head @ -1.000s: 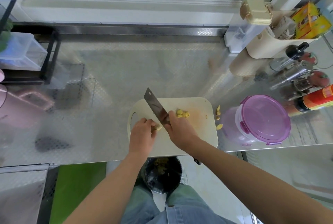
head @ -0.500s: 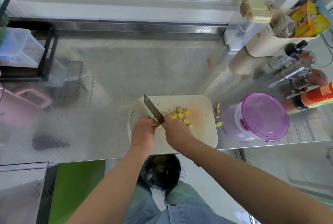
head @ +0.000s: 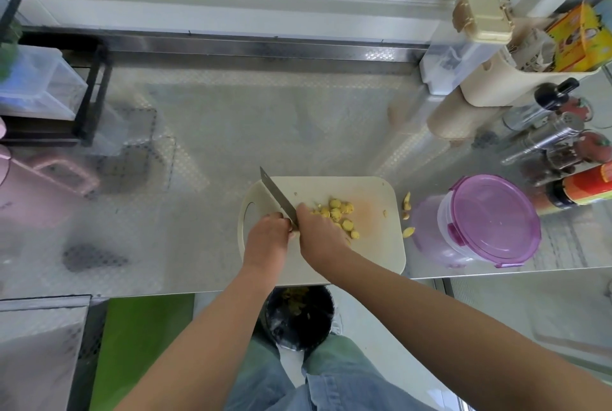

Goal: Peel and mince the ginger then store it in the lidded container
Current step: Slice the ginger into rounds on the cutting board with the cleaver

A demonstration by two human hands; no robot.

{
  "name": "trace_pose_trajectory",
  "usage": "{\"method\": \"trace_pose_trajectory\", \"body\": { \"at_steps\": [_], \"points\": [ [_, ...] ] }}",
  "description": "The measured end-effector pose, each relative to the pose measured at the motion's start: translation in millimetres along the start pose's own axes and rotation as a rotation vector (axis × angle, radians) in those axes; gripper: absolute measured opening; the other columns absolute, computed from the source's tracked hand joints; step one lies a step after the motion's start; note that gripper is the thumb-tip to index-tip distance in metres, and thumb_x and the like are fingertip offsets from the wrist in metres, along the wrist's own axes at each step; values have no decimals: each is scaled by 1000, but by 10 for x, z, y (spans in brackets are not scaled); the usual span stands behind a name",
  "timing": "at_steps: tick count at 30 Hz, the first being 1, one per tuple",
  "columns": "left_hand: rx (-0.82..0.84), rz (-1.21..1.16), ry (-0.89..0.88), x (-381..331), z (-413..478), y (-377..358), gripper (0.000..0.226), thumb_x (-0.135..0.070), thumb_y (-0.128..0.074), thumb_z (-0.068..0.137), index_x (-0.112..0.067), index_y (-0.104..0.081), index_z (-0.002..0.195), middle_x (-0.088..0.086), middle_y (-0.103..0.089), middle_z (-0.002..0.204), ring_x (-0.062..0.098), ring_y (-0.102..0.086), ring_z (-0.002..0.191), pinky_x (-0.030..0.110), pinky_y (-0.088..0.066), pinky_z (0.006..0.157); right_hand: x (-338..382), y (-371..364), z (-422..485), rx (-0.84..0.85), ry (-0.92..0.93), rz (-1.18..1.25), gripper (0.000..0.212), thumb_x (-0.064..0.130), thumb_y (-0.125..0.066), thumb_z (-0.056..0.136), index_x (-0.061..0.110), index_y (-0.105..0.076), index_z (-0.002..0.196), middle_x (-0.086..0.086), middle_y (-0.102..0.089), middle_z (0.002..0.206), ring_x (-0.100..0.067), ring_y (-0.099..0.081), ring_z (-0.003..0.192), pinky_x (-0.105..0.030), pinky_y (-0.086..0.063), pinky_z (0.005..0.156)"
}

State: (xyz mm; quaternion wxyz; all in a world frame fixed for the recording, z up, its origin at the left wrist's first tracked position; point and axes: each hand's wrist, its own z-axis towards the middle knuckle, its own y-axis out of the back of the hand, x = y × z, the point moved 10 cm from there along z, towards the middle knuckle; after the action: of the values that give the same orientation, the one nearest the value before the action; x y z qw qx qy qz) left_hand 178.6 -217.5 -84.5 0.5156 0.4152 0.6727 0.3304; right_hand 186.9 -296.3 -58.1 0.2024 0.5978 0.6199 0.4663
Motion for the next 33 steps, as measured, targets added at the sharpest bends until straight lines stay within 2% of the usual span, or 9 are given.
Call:
{"method": "trace_pose_trajectory", "body": {
  "at_steps": [7, 13, 18, 20, 24, 26, 29, 31, 33],
  "points": [
    [30, 4, -11, 3, 12, -28, 23, -14, -54, 92, -14, -73, 106, 5, -68, 102, 24, -61, 96, 34, -49, 81, -193, -110, -151, -7, -19, -17, 25, -4, -40, 91, 14, -34, 106, 0, -36, 68, -26, -43, 65, -33, -29, 51],
    [7, 10, 3, 4, 18, 7, 23, -14, -53, 95, -11, -73, 104, 7, -68, 103, 24, -62, 93, 33, -49, 79, -30, -32, 37, -20, 5, 26, 23, -4, -40, 90, 15, -29, 97, -1, -40, 69, -21, -43, 58, -29, -25, 42],
    [20, 3, -7, -9, 19, -6, 24, -11, -54, 93, -13, -73, 105, 6, -68, 104, 24, -62, 95, 33, -49, 81, -208, -123, -204, -13, 4, -16, 32, -6, -42, 89, 12, -35, 115, -1, -39, 71, -25, -42, 66, -30, -28, 49],
    [18, 27, -12, -20, 10, -18, 24, -11, -54, 93, -15, -73, 108, 5, -67, 104, 23, -61, 96, 32, -49, 80, -215, -118, -189, -19, 1, -31, 29, -5, -42, 90, 12, -35, 113, 0, -39, 69, -25, -43, 65, -30, -29, 49],
    [17, 55, -8, -30, 12, -21, 21, -9, -54, 93, -12, -72, 104, 6, -66, 102, 23, -60, 95, 30, -46, 75, -49, -34, 11, -14, -1, 6, 24, -4, -41, 90, 16, -29, 98, -3, -43, 75, -26, -44, 64, -29, -22, 43],
    [19, 65, 2, -10, 17, -18, 20, -10, -55, 93, -13, -72, 102, 5, -66, 101, 23, -61, 94, 30, -46, 75, -35, -38, 27, -20, 2, 13, 25, -4, -41, 90, 15, -30, 100, -3, -43, 74, -24, -42, 61, -29, -22, 43],
    [18, 57, -9, 0, 30, -26, 22, -13, -55, 93, -16, -73, 106, 4, -66, 101, 23, -61, 94, 31, -49, 77, -166, -126, -104, -11, -7, -2, 30, -5, -41, 90, 13, -35, 113, 0, -36, 68, -25, -41, 62, -32, -31, 52],
    [34, 56, -9, -7, 32, -46, 23, -14, -54, 93, -16, -73, 106, 4, -66, 101, 23, -60, 96, 31, -48, 78, -248, -156, -176, -10, -9, 4, 30, -4, -41, 90, 13, -35, 114, 0, -36, 69, -27, -44, 68, -34, -34, 58],
    [34, 72, -13, -20, 33, -45, 23, -15, -53, 94, -15, -72, 108, 4, -66, 103, 22, -60, 98, 30, -46, 78, -248, -142, -150, -11, -15, 9, 26, -3, -40, 90, 12, -35, 111, -1, -37, 69, -28, -45, 69, -35, -35, 58]
  ]
}}
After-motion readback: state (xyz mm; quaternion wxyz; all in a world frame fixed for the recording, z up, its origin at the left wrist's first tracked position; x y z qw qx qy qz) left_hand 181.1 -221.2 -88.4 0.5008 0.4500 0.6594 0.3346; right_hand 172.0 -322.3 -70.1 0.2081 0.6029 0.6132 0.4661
